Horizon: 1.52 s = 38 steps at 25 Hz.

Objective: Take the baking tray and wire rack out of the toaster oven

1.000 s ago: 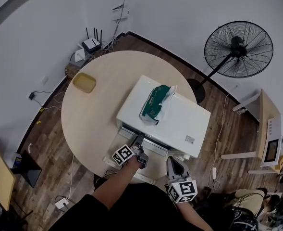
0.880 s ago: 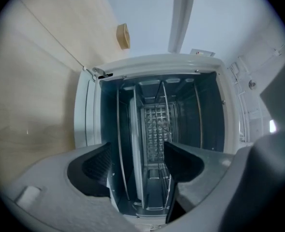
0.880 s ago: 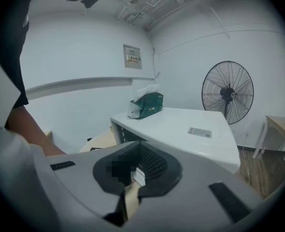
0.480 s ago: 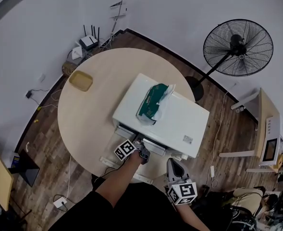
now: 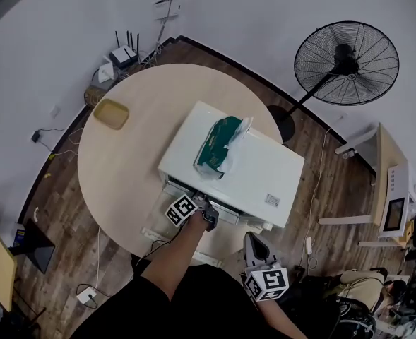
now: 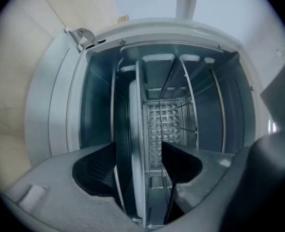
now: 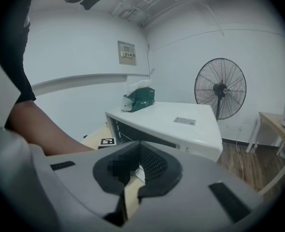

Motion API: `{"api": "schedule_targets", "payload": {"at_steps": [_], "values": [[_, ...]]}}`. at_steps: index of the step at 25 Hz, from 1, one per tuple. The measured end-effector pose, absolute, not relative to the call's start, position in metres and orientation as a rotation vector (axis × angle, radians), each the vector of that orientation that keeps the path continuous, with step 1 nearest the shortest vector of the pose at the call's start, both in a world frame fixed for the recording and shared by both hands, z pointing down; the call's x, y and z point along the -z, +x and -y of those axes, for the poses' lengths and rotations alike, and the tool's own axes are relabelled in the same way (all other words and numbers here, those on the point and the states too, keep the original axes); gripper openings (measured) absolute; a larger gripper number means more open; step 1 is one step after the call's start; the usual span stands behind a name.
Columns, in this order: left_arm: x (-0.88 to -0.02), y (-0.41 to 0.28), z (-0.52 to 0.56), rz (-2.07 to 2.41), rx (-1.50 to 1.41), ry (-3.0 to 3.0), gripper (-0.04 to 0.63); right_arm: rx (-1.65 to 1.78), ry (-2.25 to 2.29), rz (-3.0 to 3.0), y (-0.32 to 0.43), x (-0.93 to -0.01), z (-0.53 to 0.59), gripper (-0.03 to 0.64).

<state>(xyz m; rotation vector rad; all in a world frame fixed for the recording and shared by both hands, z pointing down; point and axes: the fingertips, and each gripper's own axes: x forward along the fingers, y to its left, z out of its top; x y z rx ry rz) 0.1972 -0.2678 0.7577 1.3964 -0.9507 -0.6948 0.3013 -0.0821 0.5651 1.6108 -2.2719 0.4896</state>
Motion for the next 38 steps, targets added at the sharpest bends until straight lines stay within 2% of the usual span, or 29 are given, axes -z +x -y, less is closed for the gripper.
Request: {"api": "schedule_targets", "payload": {"at_steps": [5,8,9,11,13,38], "values": [[-0.761,0.195,0.268,0.959,0.724,1.34,0.285,-0.488,1.607,2.266,0.303,-0.566,0.08,0.0],[-0.764,0.196,0.267,0.958,0.702,1.339,0.247,-0.488,1.608,2.26,0.303,-0.566,0.077,0.0],[-0.764,0.195,0.266,0.959,0.697,1.341,0.226,-0.488,1.608,2.259,0.303,-0.566,0.076,0.0],[-0.764,0.193,0.268,0.96,0.697,1.341,0.122,-0.49,1.608,2.262,0.301,-0.566,0.075,0.0],[-0.765,0.193,0.269,0.942,0.701,1.327,0.067,-0.49,1.609,2.265,0.3,-0.566,0.074,0.0],[-0.767,0.159,0.191,0.896,0.649,1.343,0.067,-0.465,1.515,2.347,0.255,-0.56,0.07,0.0]]}}
